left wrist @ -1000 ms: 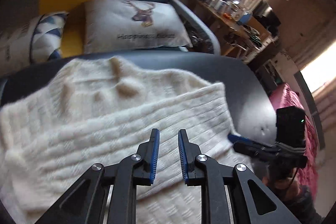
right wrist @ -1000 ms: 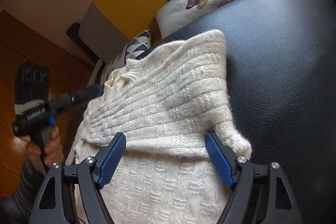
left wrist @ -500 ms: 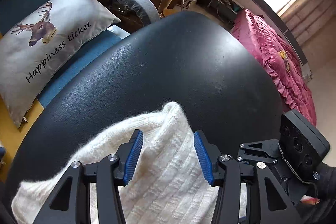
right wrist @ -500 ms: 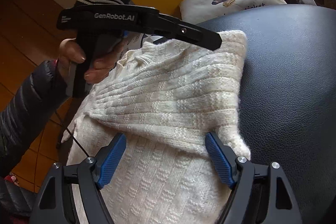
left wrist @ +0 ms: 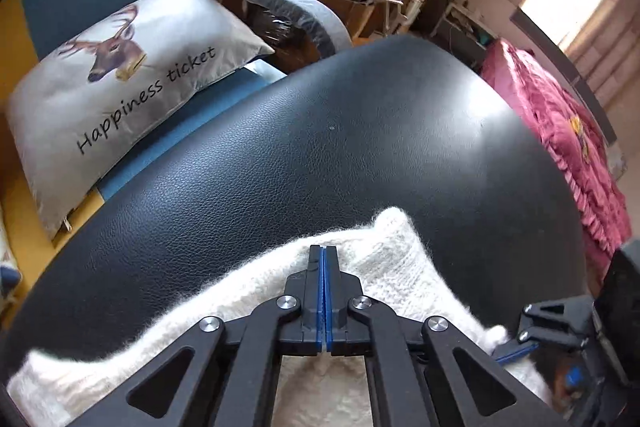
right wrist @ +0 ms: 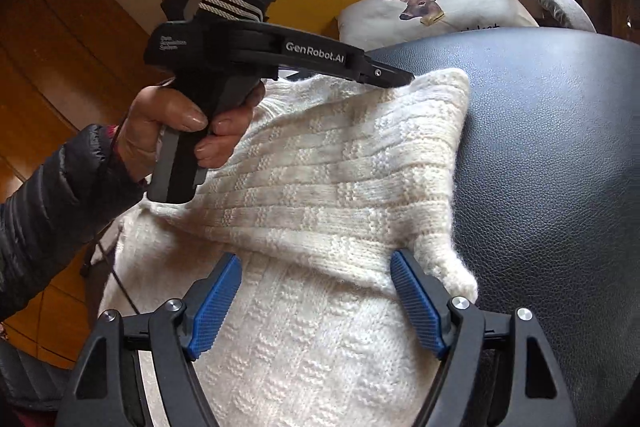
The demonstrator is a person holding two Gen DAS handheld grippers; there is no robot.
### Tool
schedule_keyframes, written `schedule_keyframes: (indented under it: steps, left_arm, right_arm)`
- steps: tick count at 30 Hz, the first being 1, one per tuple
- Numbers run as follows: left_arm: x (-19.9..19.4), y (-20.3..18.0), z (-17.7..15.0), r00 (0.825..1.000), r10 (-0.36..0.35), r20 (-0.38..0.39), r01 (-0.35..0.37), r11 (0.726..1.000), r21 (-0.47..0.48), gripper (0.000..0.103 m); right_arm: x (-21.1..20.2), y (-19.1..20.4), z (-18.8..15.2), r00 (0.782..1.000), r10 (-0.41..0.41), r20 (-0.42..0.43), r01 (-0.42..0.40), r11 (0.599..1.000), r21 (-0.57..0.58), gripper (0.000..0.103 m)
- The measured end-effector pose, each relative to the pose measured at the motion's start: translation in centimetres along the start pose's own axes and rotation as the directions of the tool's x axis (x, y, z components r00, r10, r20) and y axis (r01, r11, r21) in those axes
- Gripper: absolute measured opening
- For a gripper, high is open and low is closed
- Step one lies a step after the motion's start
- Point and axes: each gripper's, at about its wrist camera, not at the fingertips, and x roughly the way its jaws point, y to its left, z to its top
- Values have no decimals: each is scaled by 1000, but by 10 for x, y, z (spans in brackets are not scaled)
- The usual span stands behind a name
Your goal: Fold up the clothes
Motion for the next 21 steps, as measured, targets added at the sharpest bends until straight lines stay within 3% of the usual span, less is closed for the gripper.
schedule_keyframes:
  steps: [2, 6, 8, 15, 19, 21]
  left_arm:
    - [-10, -4, -2, 999, 32, 26, -32, 999, -17, 1]
    - [-58, 6, -22, 990, -22, 137, 39, 992, -120, 3]
    - [-80, 7, -42, 985, -1, 175, 28, 989, -148, 7]
    - [-108, 16, -123, 986, 102, 131, -77, 980, -184, 9]
    - [-108, 44, -147, 977, 174, 122, -137, 954, -267, 9]
    - [-106, 61, -157, 979, 149, 139, -95, 938, -333, 9]
  right_arm:
    - [0, 0, 0, 1000, -4, 1, 4, 1000, 6, 80]
    - [0, 3, 2, 1000, -26, -8, 26, 1000, 10, 79]
    - [-3, 7, 6, 998, -54, -19, 54, 999, -2, 79]
    - [-16, 29, 51, 987, -138, 82, 143, 988, -51, 79]
    - [22, 19, 77, 966, -259, 10, 259, 964, -56, 79]
    - [45, 6, 75, 952, -298, -65, 295, 954, -47, 79]
